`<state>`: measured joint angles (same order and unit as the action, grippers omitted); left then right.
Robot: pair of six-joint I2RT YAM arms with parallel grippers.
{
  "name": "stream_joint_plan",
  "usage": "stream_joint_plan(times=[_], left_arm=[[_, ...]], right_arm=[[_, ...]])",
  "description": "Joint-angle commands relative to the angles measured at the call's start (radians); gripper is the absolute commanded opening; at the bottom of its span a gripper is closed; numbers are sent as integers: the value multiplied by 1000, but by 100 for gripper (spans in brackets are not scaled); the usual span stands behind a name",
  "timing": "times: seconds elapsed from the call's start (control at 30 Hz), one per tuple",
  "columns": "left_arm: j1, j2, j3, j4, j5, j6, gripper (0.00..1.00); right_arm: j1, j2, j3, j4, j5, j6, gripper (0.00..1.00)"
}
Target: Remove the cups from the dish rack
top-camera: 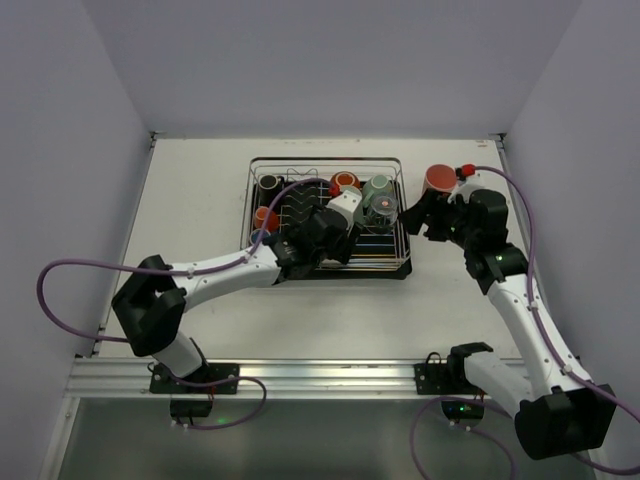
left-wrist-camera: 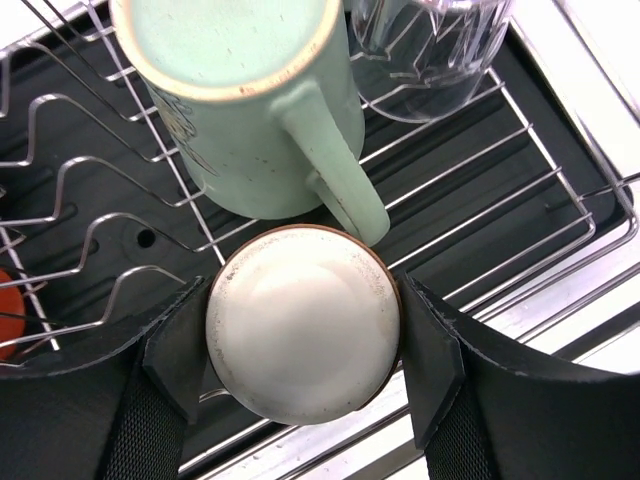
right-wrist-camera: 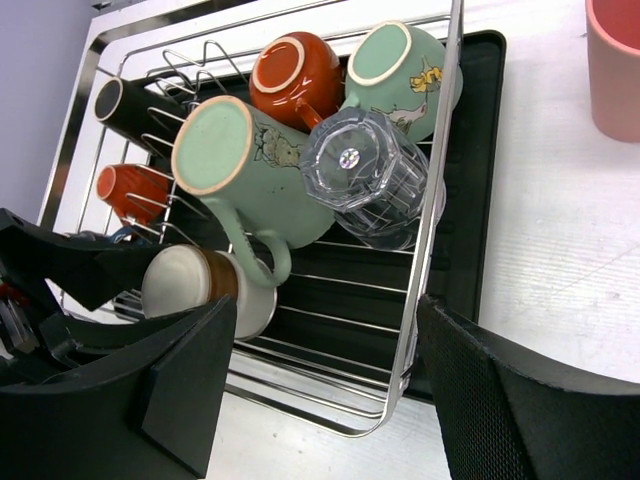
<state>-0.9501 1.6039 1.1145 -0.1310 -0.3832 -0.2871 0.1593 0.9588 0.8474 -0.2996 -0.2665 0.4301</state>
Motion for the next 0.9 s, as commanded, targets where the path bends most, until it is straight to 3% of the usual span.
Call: stream_joint_plan(times=[0.0, 0.17, 0.33, 0.5, 0.67, 0.87], left_arm=[[2, -91, 11, 97, -60, 29, 52], [7, -174, 39, 113, -68, 42, 48], [10, -307, 24, 113, -34, -21, 45], [10, -459, -131, 316, 116, -206, 45], [13, -568, -274, 580, 250, -342, 43], [13, -550, -300, 695, 360, -437, 43]], right_arm=[[6, -32, -11, 69, -37, 35, 75], [11, -81, -77, 187, -120, 146, 76], [16, -158, -226, 491, -273, 386, 75], [42, -259, -382, 824, -320, 597, 73], [86, -305, -421, 912, -341, 668, 73], [143, -224, -409, 1090, -427, 756, 72]])
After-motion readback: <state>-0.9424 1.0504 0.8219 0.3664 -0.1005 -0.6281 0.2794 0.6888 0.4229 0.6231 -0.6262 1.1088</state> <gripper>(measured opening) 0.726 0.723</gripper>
